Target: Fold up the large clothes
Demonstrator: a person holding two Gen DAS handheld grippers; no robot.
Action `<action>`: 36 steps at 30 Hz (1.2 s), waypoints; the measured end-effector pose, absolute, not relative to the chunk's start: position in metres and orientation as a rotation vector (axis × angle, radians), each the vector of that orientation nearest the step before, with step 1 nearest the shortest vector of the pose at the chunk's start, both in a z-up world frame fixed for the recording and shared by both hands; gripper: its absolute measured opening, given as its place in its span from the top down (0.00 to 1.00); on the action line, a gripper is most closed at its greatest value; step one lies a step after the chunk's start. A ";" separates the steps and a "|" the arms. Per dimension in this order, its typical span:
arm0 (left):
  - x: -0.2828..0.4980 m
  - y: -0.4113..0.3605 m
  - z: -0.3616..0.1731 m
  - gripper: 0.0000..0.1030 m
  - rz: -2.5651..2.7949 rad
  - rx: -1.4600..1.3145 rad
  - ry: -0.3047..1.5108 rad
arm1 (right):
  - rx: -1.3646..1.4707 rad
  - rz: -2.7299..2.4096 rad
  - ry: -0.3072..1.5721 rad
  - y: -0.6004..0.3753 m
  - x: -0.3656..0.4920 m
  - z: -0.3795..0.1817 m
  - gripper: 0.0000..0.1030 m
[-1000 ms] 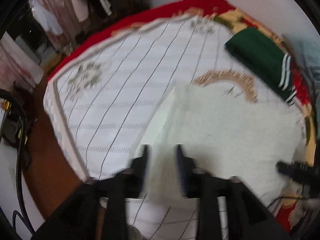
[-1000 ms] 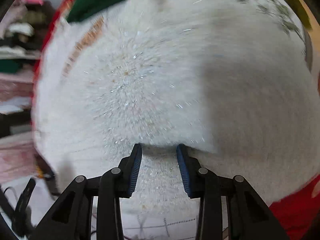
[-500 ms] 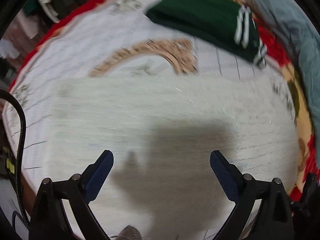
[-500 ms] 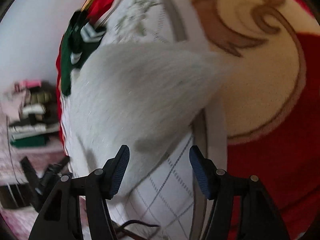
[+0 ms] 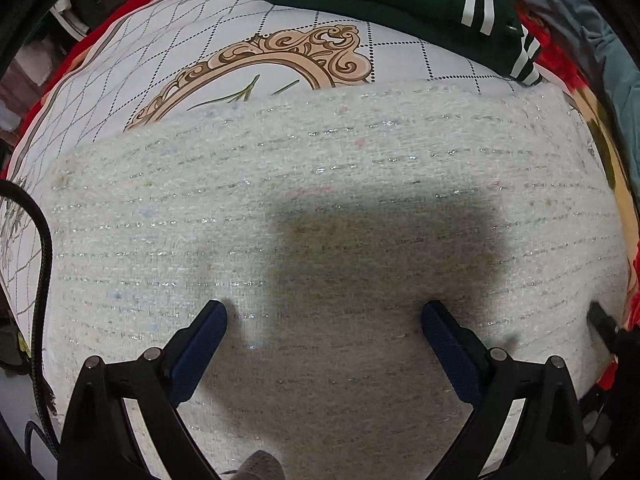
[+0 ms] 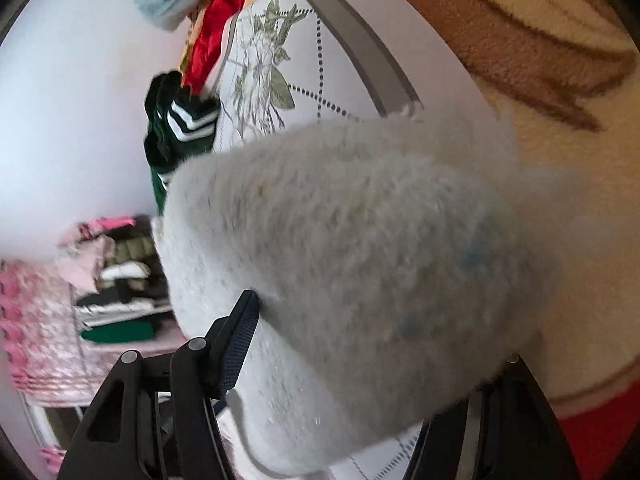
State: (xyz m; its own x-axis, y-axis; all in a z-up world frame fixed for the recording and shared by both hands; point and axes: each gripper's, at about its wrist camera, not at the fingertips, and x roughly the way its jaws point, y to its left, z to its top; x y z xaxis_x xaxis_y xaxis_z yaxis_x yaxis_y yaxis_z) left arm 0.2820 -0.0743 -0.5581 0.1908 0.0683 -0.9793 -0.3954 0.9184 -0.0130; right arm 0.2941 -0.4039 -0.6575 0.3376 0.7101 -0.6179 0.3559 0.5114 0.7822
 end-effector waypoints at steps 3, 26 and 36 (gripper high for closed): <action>0.286 -0.074 -0.560 0.02 0.326 -0.293 1.343 | 1.083 0.318 1.246 -0.401 0.301 -0.658 0.36; 0.370 -0.083 -0.567 0.03 0.031 -0.375 1.263 | 0.654 0.443 1.017 -0.337 0.323 -0.484 0.74; 0.245 0.035 -0.477 0.05 0.246 -0.714 1.074 | 0.312 0.644 1.011 -0.239 0.288 -0.410 0.74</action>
